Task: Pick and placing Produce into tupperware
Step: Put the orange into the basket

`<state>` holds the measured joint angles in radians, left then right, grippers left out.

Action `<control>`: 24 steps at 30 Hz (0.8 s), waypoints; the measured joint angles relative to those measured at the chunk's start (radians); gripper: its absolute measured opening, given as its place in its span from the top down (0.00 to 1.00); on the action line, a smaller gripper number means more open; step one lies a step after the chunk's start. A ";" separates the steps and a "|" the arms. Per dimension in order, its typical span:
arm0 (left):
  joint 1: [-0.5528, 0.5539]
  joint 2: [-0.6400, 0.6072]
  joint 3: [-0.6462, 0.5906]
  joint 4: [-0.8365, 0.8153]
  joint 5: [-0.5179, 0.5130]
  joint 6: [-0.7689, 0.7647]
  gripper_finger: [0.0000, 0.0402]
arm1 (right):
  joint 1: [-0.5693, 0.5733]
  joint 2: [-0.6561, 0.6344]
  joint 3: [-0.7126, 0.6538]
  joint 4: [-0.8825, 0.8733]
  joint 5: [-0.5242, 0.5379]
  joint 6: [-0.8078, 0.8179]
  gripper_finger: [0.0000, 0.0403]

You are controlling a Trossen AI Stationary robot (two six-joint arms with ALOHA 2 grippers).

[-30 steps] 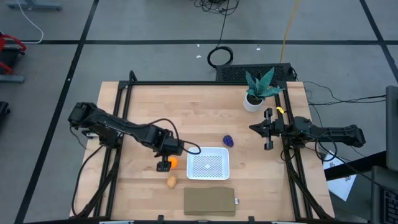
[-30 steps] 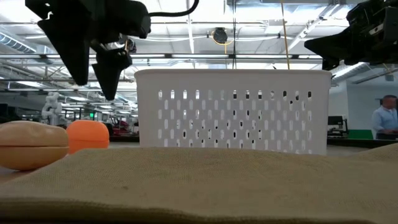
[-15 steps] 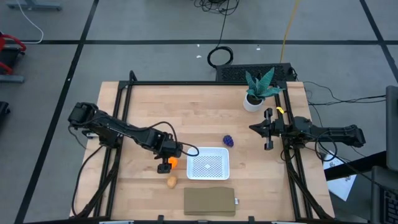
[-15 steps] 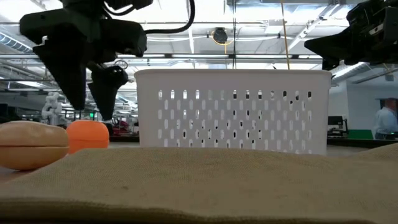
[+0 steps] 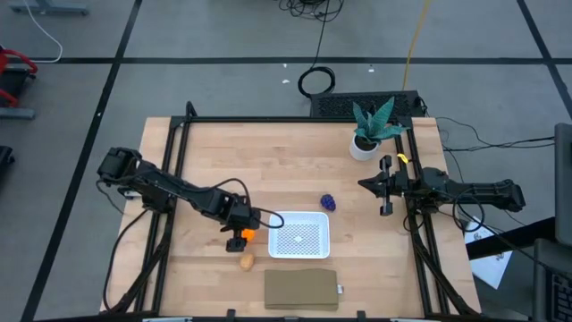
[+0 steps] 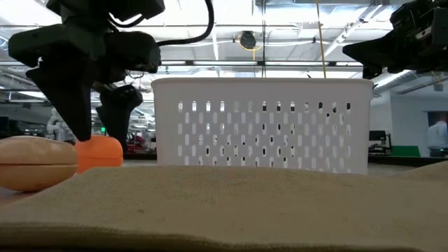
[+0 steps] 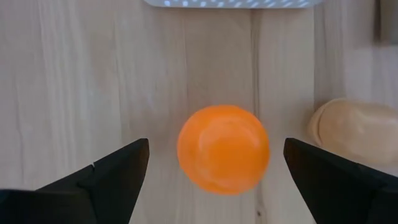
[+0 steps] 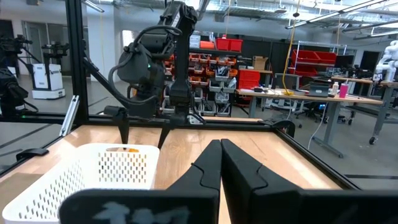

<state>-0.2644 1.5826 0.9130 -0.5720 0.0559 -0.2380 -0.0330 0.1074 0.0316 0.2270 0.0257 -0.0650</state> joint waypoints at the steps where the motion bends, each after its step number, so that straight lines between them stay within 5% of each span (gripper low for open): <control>1: 0.000 0.000 -0.007 0.012 0.000 0.000 0.06 | 0.000 0.000 0.000 0.000 0.000 0.000 1.00; 24: 0.000 0.000 -0.146 0.226 -0.058 0.039 0.06 | 0.000 0.000 0.000 0.000 0.000 0.000 1.00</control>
<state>-0.2642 1.5826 0.7666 -0.3461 -0.0021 -0.1989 -0.0332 0.1074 0.0315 0.2272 0.0259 -0.0650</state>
